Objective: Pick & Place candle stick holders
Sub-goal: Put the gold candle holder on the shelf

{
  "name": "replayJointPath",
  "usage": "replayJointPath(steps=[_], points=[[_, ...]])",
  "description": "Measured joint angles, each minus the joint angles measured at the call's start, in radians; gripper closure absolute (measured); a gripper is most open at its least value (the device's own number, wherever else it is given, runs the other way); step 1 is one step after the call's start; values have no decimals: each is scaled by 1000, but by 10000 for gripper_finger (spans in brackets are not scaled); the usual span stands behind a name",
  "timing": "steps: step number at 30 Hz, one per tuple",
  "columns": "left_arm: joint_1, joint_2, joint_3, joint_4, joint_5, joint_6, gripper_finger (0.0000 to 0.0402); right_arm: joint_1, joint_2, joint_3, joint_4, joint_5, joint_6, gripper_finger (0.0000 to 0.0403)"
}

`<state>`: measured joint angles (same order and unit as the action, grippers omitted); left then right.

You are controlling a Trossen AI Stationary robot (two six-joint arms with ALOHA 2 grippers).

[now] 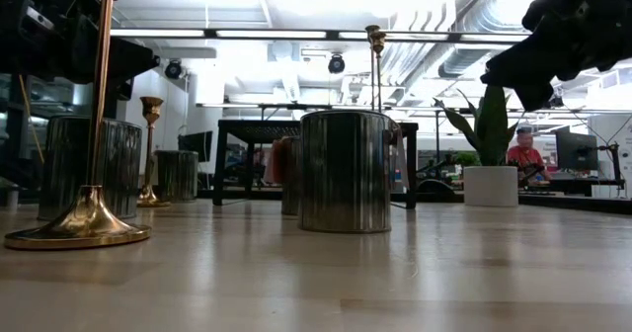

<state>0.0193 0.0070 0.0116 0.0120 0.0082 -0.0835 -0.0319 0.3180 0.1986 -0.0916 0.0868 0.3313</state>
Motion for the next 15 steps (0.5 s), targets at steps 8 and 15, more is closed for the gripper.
replayJointPath(steps=[8, 15], points=[[0, 0, 0, 0, 0, 0, 330, 0, 1, 0, -20, 0, -26, 285], [0, 0, 0, 0, 0, 0, 330, 0, -11, 0, -24, 0, -82, 285]])
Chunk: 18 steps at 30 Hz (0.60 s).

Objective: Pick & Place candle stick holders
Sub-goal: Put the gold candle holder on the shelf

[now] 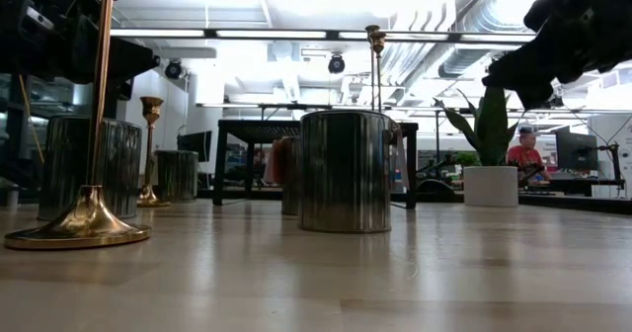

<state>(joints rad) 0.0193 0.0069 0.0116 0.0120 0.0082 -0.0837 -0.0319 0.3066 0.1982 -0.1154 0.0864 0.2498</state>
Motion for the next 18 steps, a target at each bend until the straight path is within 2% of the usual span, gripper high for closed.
replayJointPath(steps=[18], points=[[0, 0, 0, 0, 0, 0, 330, 0, -161, 0, -29, 8, -17, 285]])
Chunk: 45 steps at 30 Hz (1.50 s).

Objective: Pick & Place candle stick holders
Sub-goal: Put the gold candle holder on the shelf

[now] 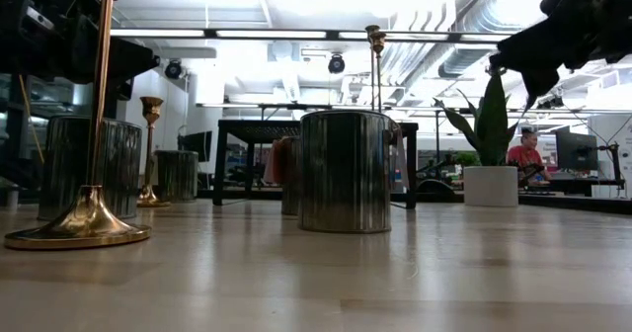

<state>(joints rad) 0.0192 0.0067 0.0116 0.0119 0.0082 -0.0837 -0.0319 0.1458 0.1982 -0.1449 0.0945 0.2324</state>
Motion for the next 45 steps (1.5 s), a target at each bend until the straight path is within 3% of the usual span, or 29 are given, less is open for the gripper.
replayJointPath(steps=[12, 17, 27, 45], points=[[0, 0, 0, 0, 0, 0, 330, 0, -63, 0, 8, -86, -89, 285], [0, 0, 0, 0, 0, 0, 330, 0, -59, -109, 206, -95, -143, 285], [0, 0, 0, 0, 0, 0, 330, 0, -79, -181, 264, -110, -127, 285], [0, 0, 0, 0, 0, 0, 330, 0, -132, -187, 160, -104, -155, 285]])
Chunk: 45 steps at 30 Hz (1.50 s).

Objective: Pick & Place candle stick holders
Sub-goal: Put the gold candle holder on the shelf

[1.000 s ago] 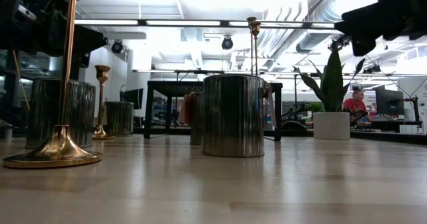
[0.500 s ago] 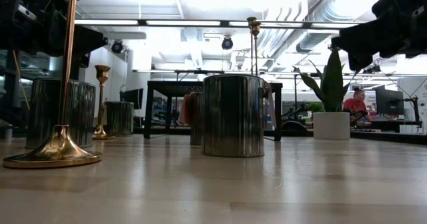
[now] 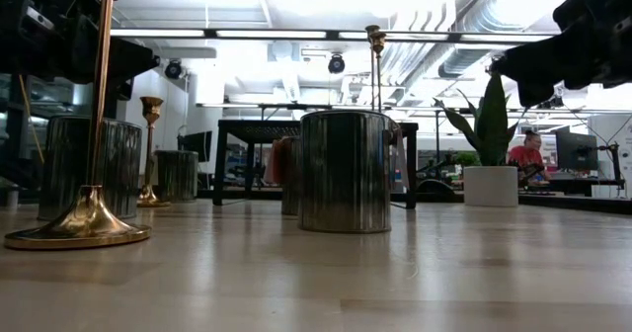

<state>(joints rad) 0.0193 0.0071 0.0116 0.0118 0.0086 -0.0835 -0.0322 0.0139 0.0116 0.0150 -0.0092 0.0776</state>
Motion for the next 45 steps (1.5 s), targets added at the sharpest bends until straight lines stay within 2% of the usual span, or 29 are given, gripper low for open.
replayJointPath(steps=[9, 45], points=[[0, 0, 0, 0, 0, 0, 330, 0, 65, 0, -2, 5, 0, 285], [0, 0, 0, 1, 0, 0, 330, 0, 65, -1, 9, 9, 0, 285]])
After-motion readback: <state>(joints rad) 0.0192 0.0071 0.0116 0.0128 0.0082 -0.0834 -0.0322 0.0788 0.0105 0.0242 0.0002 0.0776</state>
